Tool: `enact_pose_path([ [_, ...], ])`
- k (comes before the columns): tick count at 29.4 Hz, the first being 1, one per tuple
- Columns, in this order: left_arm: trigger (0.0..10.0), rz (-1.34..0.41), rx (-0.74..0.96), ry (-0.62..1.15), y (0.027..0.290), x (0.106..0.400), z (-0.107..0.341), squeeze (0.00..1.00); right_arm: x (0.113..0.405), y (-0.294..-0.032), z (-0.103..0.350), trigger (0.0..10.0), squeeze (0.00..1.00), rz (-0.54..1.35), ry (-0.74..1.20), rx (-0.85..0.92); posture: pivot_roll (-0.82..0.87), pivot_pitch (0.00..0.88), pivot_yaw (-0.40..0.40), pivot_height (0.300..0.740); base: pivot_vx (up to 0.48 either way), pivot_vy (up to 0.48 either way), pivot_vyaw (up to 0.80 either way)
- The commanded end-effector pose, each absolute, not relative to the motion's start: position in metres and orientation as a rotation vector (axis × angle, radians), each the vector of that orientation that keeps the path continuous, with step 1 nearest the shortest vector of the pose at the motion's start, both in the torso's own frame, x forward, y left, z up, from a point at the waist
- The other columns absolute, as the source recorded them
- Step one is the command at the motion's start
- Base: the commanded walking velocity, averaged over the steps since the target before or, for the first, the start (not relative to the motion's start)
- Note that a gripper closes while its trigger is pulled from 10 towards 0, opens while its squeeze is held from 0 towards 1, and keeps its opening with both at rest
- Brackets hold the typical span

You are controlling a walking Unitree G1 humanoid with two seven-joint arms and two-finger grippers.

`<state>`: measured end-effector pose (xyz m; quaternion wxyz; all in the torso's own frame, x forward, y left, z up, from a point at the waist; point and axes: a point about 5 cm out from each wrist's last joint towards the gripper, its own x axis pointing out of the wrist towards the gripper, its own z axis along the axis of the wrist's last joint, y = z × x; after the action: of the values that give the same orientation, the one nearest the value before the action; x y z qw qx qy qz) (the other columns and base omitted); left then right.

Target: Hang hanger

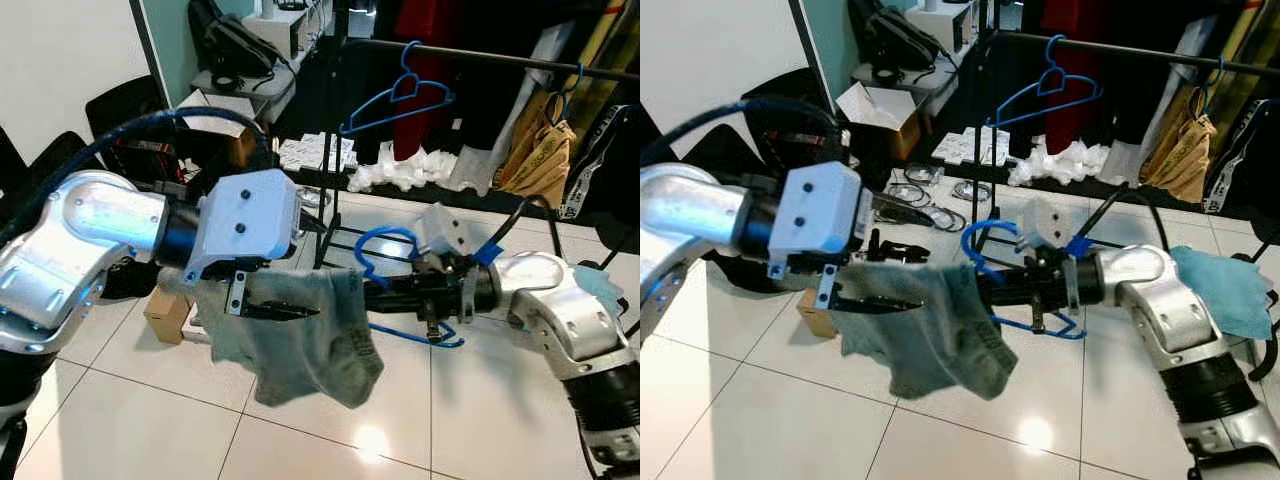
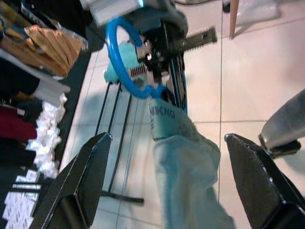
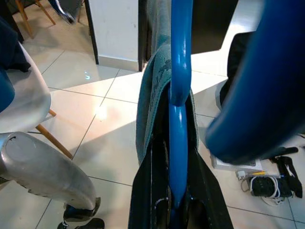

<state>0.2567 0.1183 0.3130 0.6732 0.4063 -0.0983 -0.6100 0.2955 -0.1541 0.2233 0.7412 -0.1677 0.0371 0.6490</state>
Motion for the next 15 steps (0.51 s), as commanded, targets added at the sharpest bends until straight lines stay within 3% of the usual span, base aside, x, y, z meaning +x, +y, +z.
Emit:
enact_pose_path([
  [1, 6.0, -1.362, 0.955, -0.176, 0.123, 0.259, 0.309, 0.0, 0.294, -0.149, 0.228, 10.0, 0.0, 1.444, 0.054, -0.395, 0.02, 0.035, 0.016, 0.74, 0.0, 0.0, 0.0],
  [2, 4.2, -1.341, 0.986, -0.148, 0.125, 0.265, 0.305, 0.0, 0.294, -0.147, 0.227, 10.0, 0.0, 1.447, 0.051, -0.398, 0.02, 0.034, 0.017, 0.74, 0.0, 0.0, 0.0],
  [4, 4.2, -1.341, 0.986, -0.148, 0.125, 0.265, 0.305, 0.0, 0.294, -0.147, 0.227, 10.0, 0.0, 1.447, 0.051, -0.398, 0.02, 0.034, 0.017, 0.74, 0.0, 0.0, 0.0],
  [5, 3.6, -1.334, 0.987, -0.136, 0.125, 0.267, 0.302, 0.0, 0.294, -0.146, 0.228, 10.0, 0.0, 1.448, 0.049, -0.399, 0.02, 0.034, 0.018, 0.74, 0.0, 0.0, 0.0],
  [6, 3.6, -1.334, 0.987, -0.136, 0.125, 0.267, 0.302, 0.0, 0.294, -0.146, 0.228, 10.0, 0.0, 1.448, 0.049, -0.399, 0.02, 0.034, 0.018, 0.74, 0.0, 0.0, 0.0],
  [7, 4.1, -1.331, 0.982, -0.114, 0.126, 0.269, 0.299, 0.0, 0.293, -0.145, 0.228, 10.0, 0.0, 1.45, 0.047, -0.401, 0.02, 0.035, 0.019, 0.74, 0.0, 0.0, 0.0],
  [8, 6.4, -1.329, 0.979, -0.095, 0.126, 0.27, 0.296, 0.0, 0.293, -0.144, 0.228, 10.0, 0.0, 1.452, 0.045, -0.401, 0.02, 0.034, 0.02, 0.74, 0.0, 0.0, 0.0],
  [10, 6.4, -1.329, 0.979, -0.095, 0.126, 0.27, 0.296, 0.0, 0.293, -0.144, 0.228, 10.0, 0.0, 1.452, 0.045, -0.401, 0.02, 0.034, 0.02, 0.74, 0.0, 0.0, 0.0],
  [11, 10.0, -1.325, 0.979, -0.076, 0.127, 0.271, 0.293, 0.0, 0.292, -0.144, 0.228, 10.0, 0.0, 1.454, 0.043, -0.402, 0.02, 0.035, 0.021, 0.74, 0.0, 0.0, 0.0],
  [15, 10.0, -1.327, 0.987, -0.004, 0.13, 0.273, 0.285, 0.0, 0.292, -0.142, 0.228, 10.0, 0.0, 1.454, 0.04, -0.402, 0.02, 0.036, 0.022, 0.74, 0.0, 0.0, 0.0],
])
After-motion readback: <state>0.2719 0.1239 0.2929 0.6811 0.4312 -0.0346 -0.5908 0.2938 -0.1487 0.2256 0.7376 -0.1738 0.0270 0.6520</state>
